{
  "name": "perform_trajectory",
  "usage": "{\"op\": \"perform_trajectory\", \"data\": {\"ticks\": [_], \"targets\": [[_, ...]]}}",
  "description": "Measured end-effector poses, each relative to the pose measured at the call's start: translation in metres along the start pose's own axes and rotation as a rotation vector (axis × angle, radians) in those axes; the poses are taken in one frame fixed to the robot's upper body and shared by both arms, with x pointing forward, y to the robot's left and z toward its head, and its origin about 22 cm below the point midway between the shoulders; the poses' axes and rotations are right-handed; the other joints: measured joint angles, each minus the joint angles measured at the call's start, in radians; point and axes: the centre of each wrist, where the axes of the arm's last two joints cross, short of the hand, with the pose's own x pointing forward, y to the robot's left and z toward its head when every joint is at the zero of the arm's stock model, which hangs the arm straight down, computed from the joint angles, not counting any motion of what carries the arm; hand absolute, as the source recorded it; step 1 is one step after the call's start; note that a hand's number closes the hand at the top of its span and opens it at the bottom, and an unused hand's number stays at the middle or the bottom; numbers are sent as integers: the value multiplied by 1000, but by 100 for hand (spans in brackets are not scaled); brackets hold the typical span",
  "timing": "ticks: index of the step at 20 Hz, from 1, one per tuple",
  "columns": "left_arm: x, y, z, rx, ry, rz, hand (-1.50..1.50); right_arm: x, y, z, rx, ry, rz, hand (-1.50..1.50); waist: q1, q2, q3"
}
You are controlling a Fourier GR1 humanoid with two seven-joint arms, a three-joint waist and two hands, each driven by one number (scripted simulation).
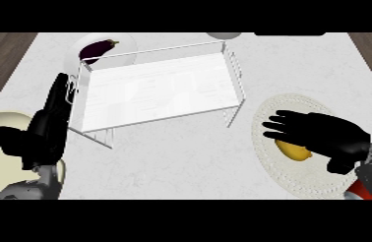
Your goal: Pick the lemon from the placemat and place it in the tiered shelf
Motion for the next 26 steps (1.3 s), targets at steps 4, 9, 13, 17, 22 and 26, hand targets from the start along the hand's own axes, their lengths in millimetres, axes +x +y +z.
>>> {"op": "perform_trajectory", "data": {"ticks": [4, 9, 13, 17, 22, 26], "targets": [[2, -1, 0, -2, 5, -2, 0, -14, 4, -3, -13, -6, -5, -150, 1, 0, 0], [8, -6, -1, -2, 9, 2, 0, -21, 13, -14, -25, -22, -21, -150, 0, 0, 0], [6, -4, 2, 4, 0, 2, 0, -21, 27, -21, -24, -40, -25, -150, 0, 0, 0], [2, 2, 5, 0, 3, 1, 0, -20, 43, -25, -6, -43, -35, -150, 0, -1, 0], [1, -1, 2, -1, 0, -1, 0, -23, 49, -36, 57, -42, -5, 150, 1, -4, -6], [3, -1, 1, 0, 3, -2, 0, -20, 50, -44, 26, -77, 64, 150, 1, -8, -11]]}}
